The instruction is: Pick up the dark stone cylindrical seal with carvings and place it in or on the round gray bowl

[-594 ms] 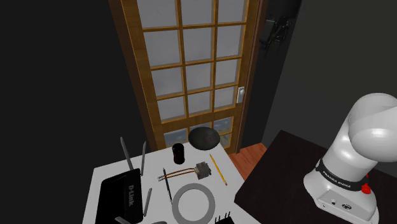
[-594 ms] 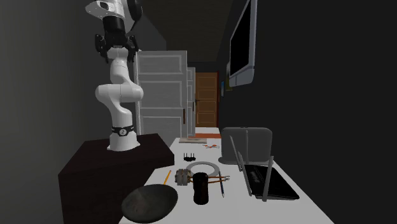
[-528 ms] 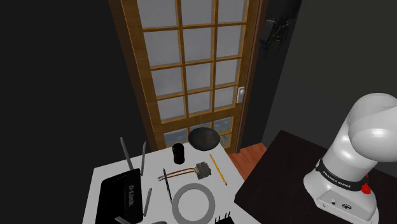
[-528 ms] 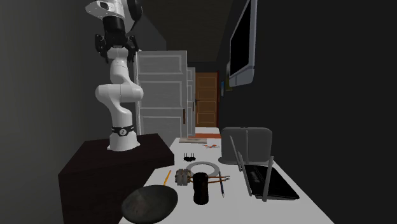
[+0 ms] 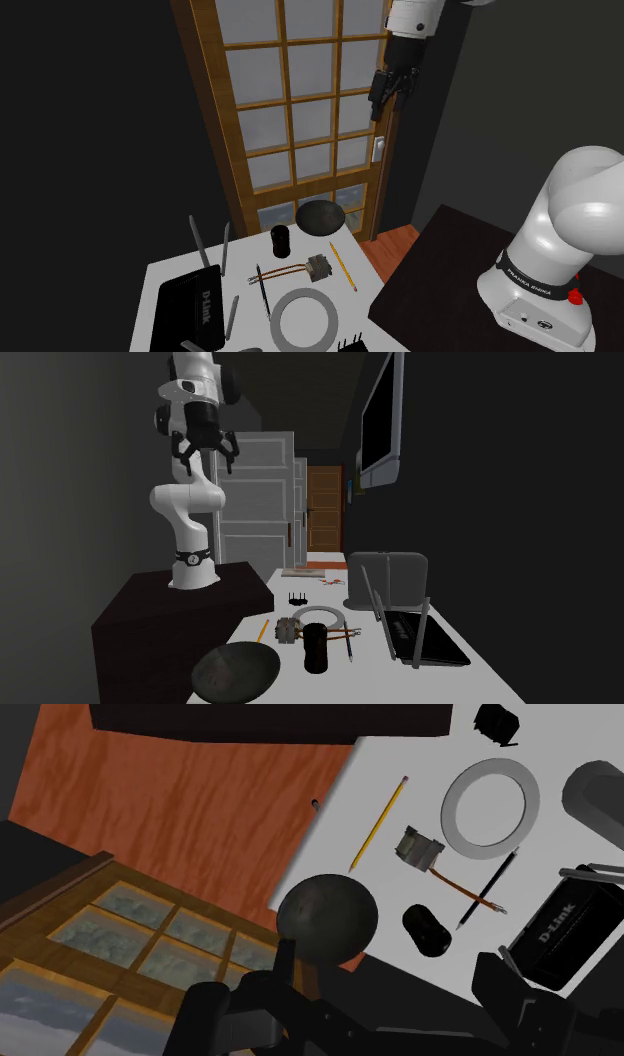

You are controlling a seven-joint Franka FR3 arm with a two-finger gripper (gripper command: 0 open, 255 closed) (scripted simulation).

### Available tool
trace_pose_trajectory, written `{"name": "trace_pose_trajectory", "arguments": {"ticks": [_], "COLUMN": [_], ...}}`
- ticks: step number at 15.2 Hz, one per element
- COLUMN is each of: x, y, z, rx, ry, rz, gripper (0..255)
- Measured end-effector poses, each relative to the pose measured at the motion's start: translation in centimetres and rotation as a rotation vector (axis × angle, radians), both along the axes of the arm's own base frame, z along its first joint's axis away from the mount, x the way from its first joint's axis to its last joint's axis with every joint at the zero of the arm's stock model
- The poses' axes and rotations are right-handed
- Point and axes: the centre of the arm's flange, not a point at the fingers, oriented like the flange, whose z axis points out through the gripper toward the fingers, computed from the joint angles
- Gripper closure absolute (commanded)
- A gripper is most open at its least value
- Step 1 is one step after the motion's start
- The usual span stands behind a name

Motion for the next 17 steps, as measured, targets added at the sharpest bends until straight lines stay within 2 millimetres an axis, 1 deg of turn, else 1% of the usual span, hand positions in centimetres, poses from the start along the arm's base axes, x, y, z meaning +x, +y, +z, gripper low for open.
{"name": "trace_pose_trajectory", "arguments": {"ticks": [1, 2, 7, 10, 12, 17], "x": [0.6, 0.9, 4.0, 5.8, 7.1, 10.6], "y": [0.7, 1.6, 5.5, 7.1, 8.6, 11.6], "z": [-0.9, -2.4, -7.1, -9.9, -12.2, -16.9], "rx": [-0.002, -0.005, -0.018, -0.026, -0.032, -0.044], "ry": [0.002, 0.005, 0.016, 0.023, 0.028, 0.039], "rz": [-0.003, -0.006, -0.022, -0.031, -0.037, -0.052], "gripper": [0, 0, 0, 0, 0, 0]}}
